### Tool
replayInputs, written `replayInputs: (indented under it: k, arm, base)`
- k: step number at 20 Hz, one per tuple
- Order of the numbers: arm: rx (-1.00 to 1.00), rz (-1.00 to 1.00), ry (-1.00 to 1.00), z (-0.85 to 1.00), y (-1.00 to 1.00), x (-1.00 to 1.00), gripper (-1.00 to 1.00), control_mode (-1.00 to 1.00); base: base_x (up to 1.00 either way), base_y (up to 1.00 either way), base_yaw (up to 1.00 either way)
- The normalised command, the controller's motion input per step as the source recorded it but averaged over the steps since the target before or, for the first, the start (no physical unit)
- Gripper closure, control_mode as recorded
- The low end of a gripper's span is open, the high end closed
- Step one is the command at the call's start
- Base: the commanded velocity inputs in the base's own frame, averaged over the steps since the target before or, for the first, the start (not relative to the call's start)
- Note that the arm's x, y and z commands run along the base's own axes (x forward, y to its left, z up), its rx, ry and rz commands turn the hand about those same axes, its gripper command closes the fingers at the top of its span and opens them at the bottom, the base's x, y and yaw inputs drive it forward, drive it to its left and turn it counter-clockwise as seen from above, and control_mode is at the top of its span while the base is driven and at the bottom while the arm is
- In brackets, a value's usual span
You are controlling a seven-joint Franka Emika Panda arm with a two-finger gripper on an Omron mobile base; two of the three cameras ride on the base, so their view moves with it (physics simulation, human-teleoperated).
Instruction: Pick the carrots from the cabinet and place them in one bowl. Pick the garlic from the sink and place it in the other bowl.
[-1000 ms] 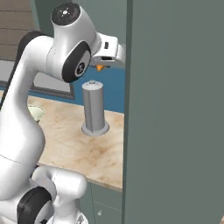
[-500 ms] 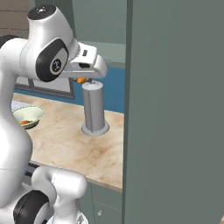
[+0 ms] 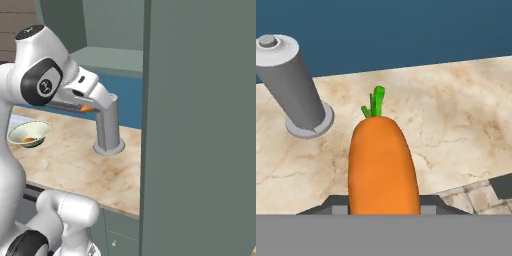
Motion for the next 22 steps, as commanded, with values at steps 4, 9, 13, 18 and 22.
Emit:
replayInputs:
  k: [4, 9, 13, 18, 22]
  arm:
    - [0.12, -0.14, 0.01, -0.47, 0.07, -0.12, 1.00, -1.00]
    - [0.13, -0.02, 0.11, -0.40, 0.17, -0.12, 1.00, -1.00]
    - [0.09, 0.00, 0.18, -0.47, 0.11, -0.01, 1.00, -1.00]
    - [0.04, 0.00, 0.13, -0.59, 0.11, -0.06, 1.00, -1.00]
    - [0.00, 0.00, 0.00, -0.07, 0.01, -0.02, 1.00, -1.00]
  base:
    - [0.00, 0.00, 0.00]
    - [0.00, 0.00, 0.00]
    - [0.00, 0.00, 0.00]
    - [0.00, 0.00, 0.00]
    - [0.00, 0.00, 0.00]
